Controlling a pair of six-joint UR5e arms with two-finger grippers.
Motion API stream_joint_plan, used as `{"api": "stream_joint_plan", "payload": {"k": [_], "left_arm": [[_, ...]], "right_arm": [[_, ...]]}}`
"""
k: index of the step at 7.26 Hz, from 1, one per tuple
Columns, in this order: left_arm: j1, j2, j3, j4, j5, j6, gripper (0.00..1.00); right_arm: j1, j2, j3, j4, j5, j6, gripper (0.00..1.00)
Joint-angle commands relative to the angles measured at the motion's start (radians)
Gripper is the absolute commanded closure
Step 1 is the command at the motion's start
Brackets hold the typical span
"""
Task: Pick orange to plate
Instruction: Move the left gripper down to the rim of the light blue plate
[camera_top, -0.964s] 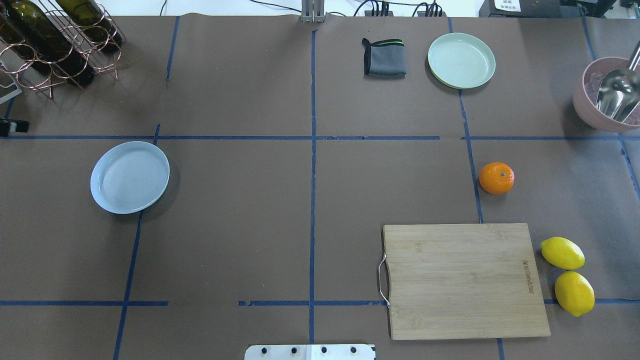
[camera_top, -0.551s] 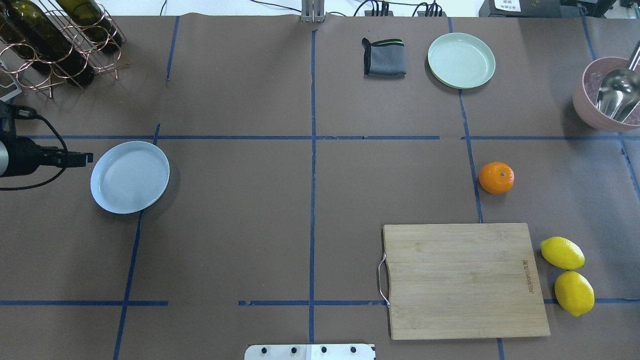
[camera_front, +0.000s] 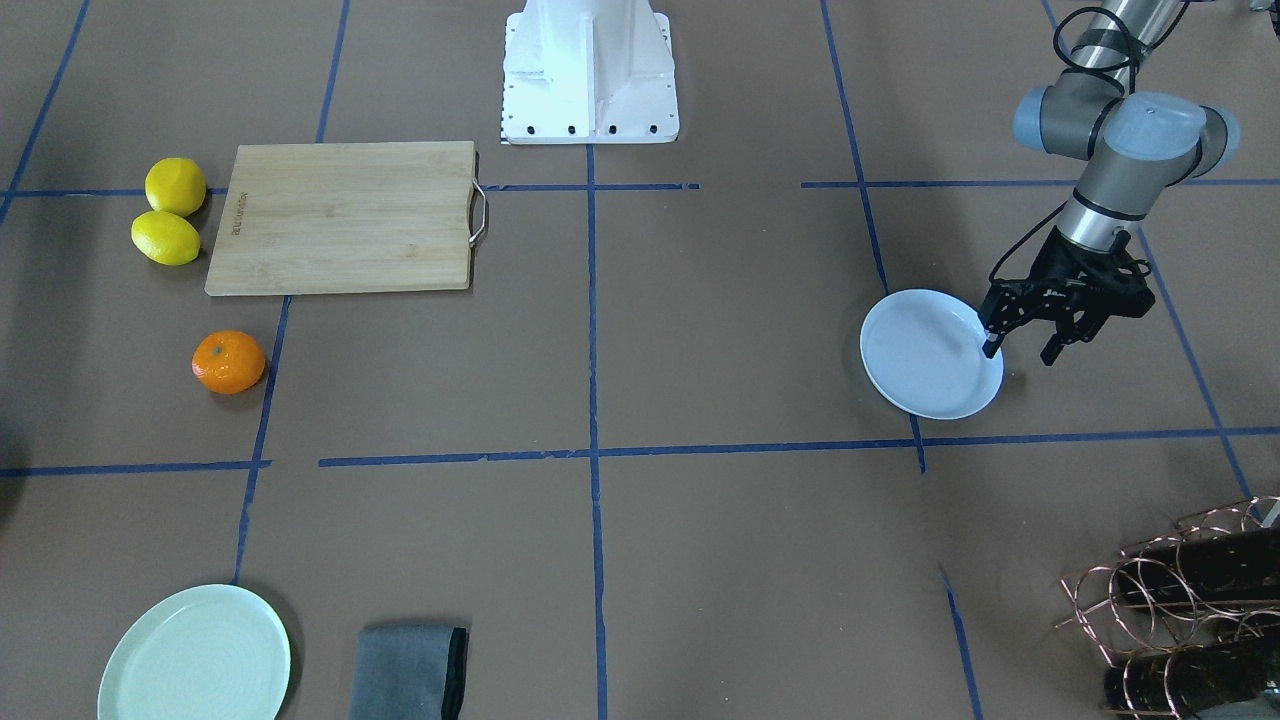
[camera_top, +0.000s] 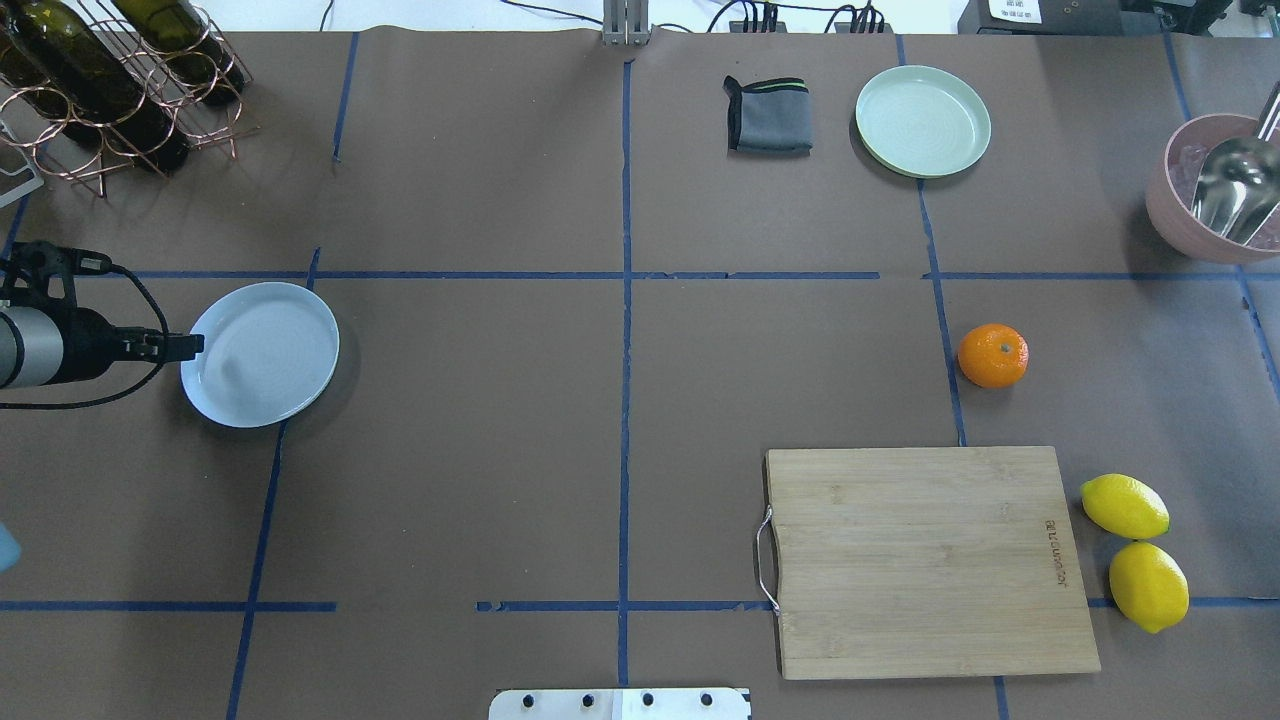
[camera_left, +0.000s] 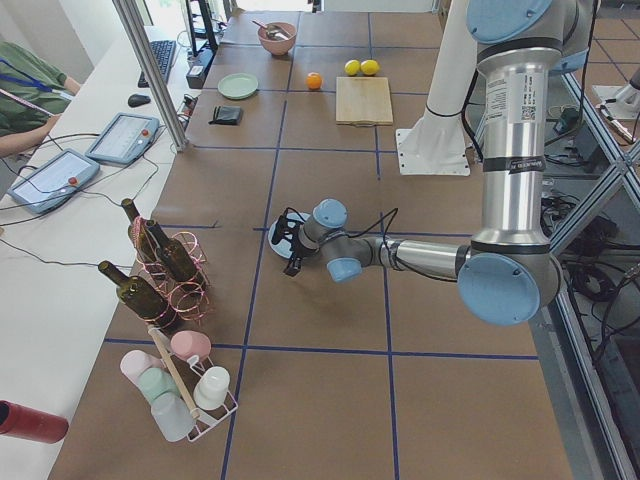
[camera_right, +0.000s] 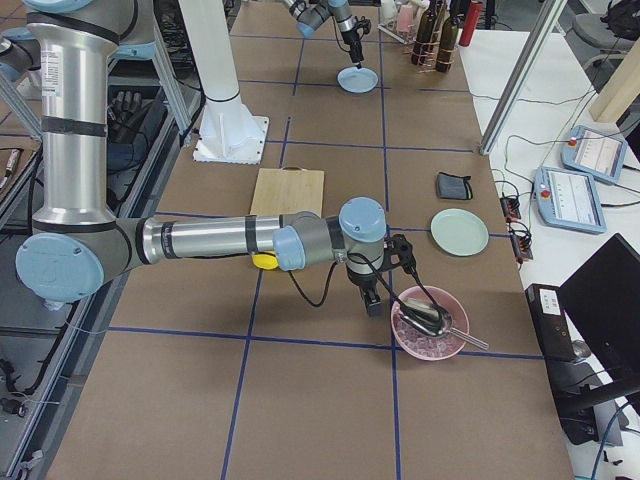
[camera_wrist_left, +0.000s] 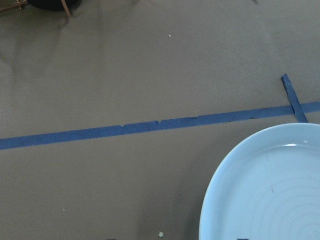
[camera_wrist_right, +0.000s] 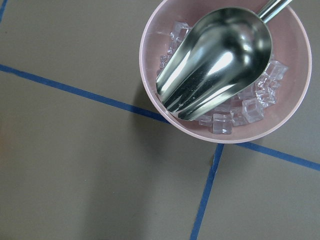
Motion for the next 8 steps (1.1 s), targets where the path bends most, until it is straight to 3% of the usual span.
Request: {"api": "stream_joint_plan", "payload": {"k": [1,6,7,8], "left_arm": [[0.006,-0.005,0.003,0.000,-0.001,-0.003,0.41],[0.020,-0.028,0.005,0.002,-0.007,-0.003,0.49],[0.020,-0.029,0.005,0.003,-0.007,-0.005,0.62],[0.020,-0.028,0.005,0.003,-0.007,-0.005,0.89]], "right_arm": [[0.000,0.000,-0.001,0.000,0.000,0.000,0.00],[0.000,-0.003,-0.003,0.000,0.000,-0.002,0.00],[0.000,-0.003,-0.003,0.000,0.000,-0.002,0.00],[0.000,-0.003,-0.003,0.000,0.000,-0.002,0.00]]}}
